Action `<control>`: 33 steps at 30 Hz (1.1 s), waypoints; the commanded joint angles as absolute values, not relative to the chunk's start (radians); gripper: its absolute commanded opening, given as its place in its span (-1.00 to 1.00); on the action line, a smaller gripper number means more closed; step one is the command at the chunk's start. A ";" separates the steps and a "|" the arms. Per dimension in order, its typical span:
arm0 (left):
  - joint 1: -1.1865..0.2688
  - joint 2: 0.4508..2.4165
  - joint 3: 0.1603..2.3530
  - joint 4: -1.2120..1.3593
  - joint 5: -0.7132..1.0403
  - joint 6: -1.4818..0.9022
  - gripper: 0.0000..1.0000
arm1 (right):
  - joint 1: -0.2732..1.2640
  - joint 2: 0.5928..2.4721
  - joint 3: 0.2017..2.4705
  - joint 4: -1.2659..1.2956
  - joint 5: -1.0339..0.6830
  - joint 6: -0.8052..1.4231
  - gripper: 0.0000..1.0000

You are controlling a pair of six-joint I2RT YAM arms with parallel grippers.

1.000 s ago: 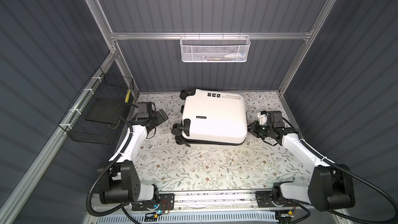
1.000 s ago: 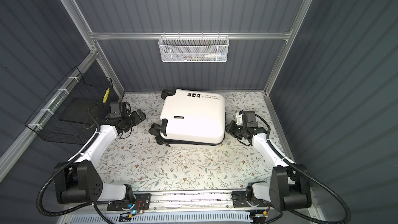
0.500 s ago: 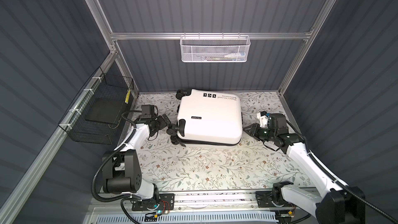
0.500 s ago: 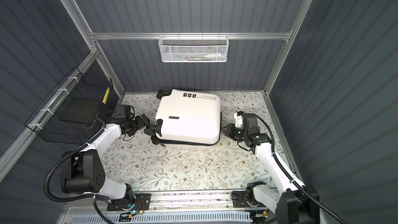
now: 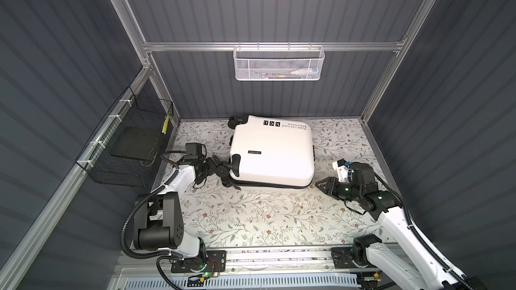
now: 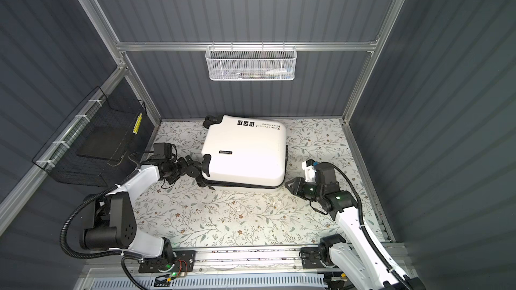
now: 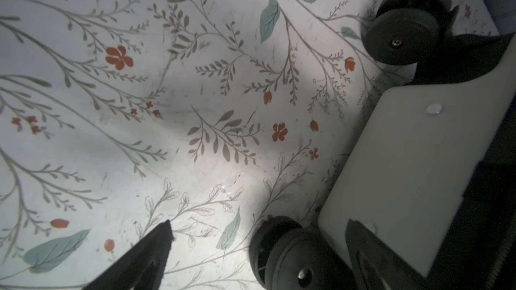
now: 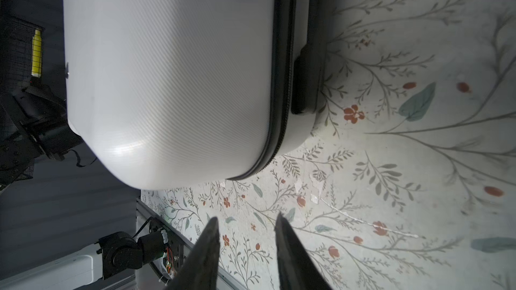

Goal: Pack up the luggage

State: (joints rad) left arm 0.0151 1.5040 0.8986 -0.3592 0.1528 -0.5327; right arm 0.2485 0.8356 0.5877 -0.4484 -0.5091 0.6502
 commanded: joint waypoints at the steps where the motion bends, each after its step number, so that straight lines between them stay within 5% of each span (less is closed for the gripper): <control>1: 0.020 1.487 0.852 -0.349 0.210 -0.543 1.00 | 0.288 0.843 0.546 -0.360 -0.516 0.708 -0.28; 11: -0.058 1.397 0.690 -0.222 0.374 -0.613 1.00 | 0.302 0.902 0.509 -0.248 -0.481 0.742 -0.27; 18: -0.262 1.332 0.615 -0.103 0.362 -0.757 1.00 | 0.202 0.880 0.501 -0.275 -0.436 0.739 -0.27; 26: -0.660 1.305 0.625 -0.053 0.144 -0.883 1.00 | -0.111 0.811 0.480 -0.359 -0.434 0.730 -0.25; 33: -0.722 1.167 0.622 -0.234 -0.007 -0.854 1.00 | -0.242 0.848 0.492 -0.344 -0.439 0.750 -0.20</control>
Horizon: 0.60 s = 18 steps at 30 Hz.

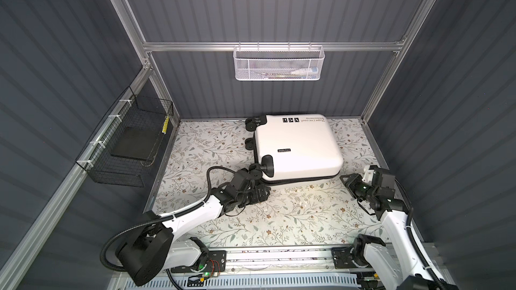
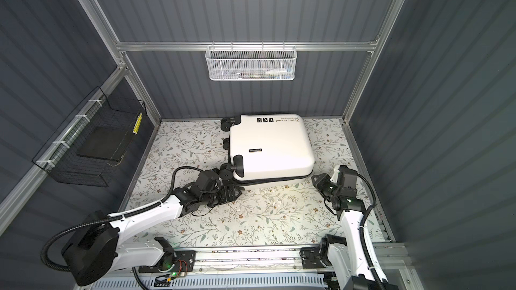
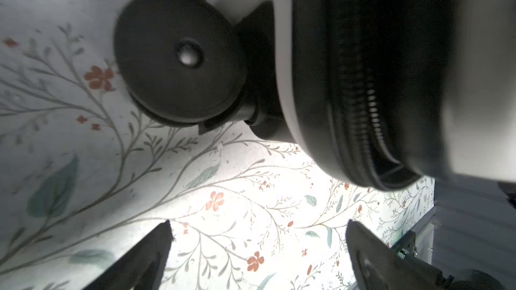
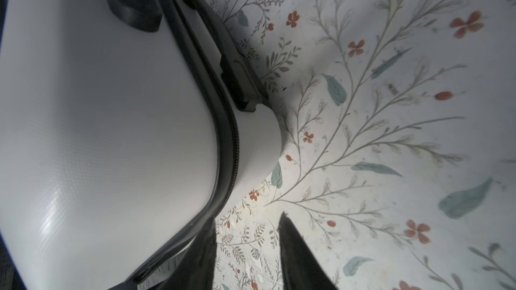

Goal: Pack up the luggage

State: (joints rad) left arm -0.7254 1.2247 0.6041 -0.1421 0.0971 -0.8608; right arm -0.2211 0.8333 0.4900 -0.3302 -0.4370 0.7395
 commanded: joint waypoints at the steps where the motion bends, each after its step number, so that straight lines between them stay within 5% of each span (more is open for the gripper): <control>1: -0.723 1.145 0.633 -0.278 -0.036 -0.833 1.00 | -0.248 0.855 0.492 -0.335 -0.444 0.758 -0.18; 12: -0.697 0.989 0.929 -0.487 -0.244 -0.520 1.00 | -0.252 0.855 0.463 -0.323 -0.511 0.769 0.29; 18: -0.478 1.191 1.190 -0.413 0.006 -0.353 1.00 | -0.250 0.845 0.457 -0.317 -0.582 0.766 0.46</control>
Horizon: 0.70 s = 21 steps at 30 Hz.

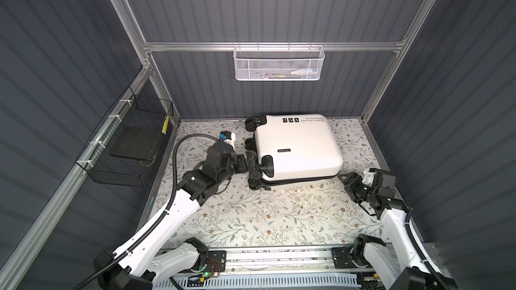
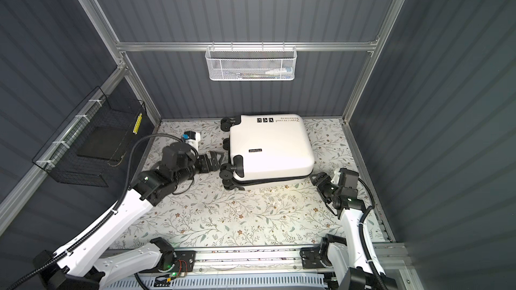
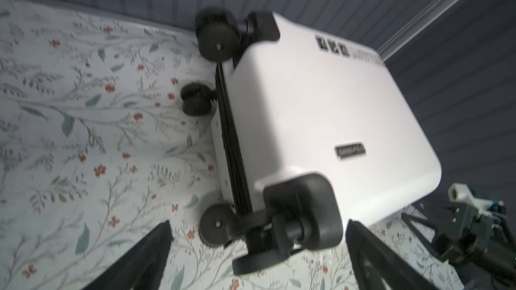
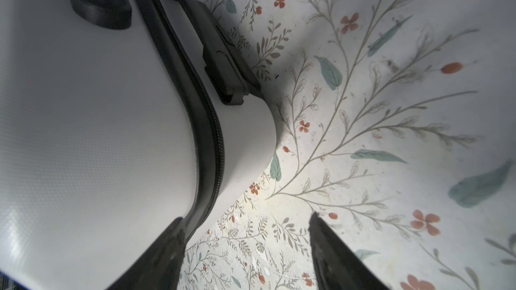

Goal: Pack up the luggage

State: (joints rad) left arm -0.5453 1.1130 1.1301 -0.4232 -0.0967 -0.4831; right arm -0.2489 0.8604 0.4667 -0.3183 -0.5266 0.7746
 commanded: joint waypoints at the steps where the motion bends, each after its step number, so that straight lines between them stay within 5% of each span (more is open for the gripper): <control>1: -0.450 1.239 1.232 -0.399 0.038 -0.323 1.00 | -0.251 0.840 0.457 -0.321 -0.596 0.763 0.49; 10: -0.222 1.656 1.556 -0.196 0.563 -0.204 1.00 | -0.229 0.788 0.431 -0.365 -0.699 0.737 0.64; 21: -0.216 2.102 2.101 -0.425 0.737 -0.083 1.00 | -0.222 0.801 0.328 -0.287 -0.626 0.804 0.14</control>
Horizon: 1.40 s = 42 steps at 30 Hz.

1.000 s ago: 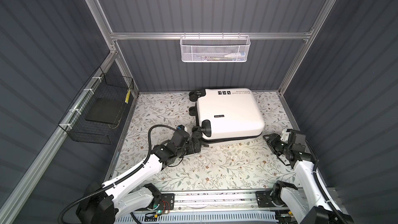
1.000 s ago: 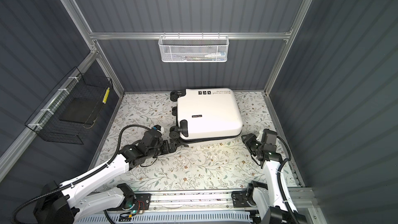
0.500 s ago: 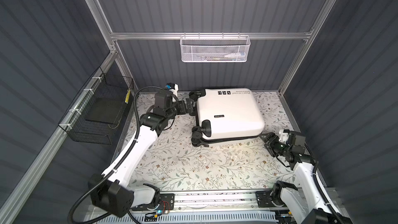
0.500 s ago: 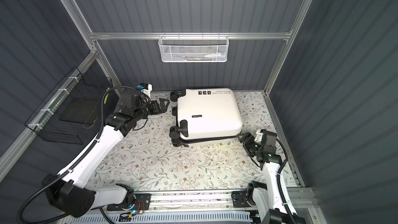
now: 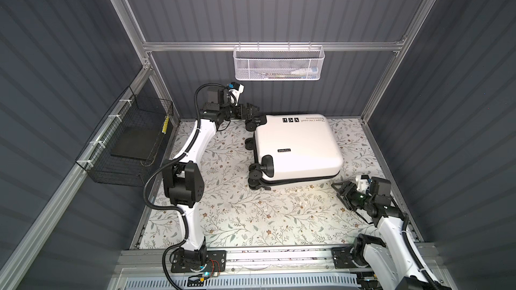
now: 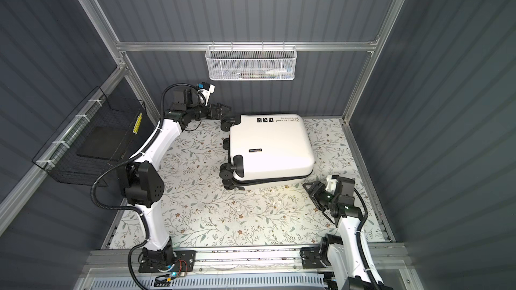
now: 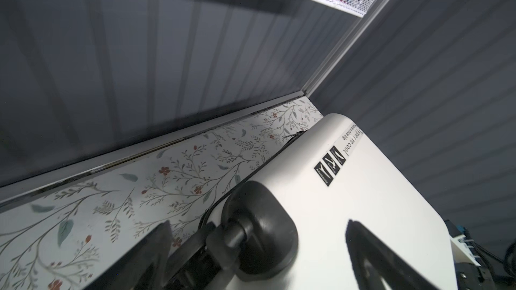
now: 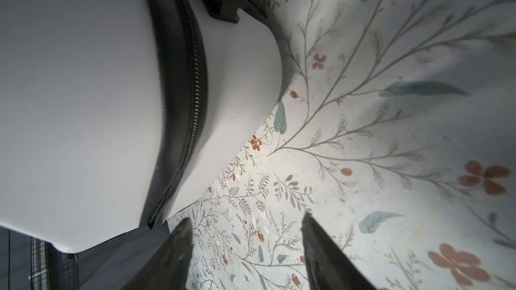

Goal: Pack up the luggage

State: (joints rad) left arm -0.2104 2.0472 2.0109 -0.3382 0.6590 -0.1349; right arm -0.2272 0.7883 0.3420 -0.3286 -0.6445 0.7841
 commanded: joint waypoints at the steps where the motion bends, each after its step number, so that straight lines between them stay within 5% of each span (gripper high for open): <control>1: -0.215 2.134 2.139 -0.449 0.740 -0.069 1.00 | -0.221 0.812 0.324 -0.274 -0.626 0.809 0.09; 8: -0.215 2.296 2.356 -0.613 0.729 0.016 1.00 | -0.221 0.895 0.332 -0.187 -0.626 0.840 -0.02; 26: -0.216 2.171 2.123 -0.644 0.849 0.034 1.00 | -0.185 1.276 0.569 0.000 -0.610 0.886 -0.03; 42: -0.424 1.666 1.426 -0.404 0.815 -0.067 1.00 | -0.139 1.656 1.034 -0.120 -0.617 0.795 -0.04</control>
State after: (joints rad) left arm -0.2707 1.7485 1.4906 -0.4961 0.6971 -0.0795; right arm -0.1970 1.6291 0.9279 -0.1612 -0.5098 0.8360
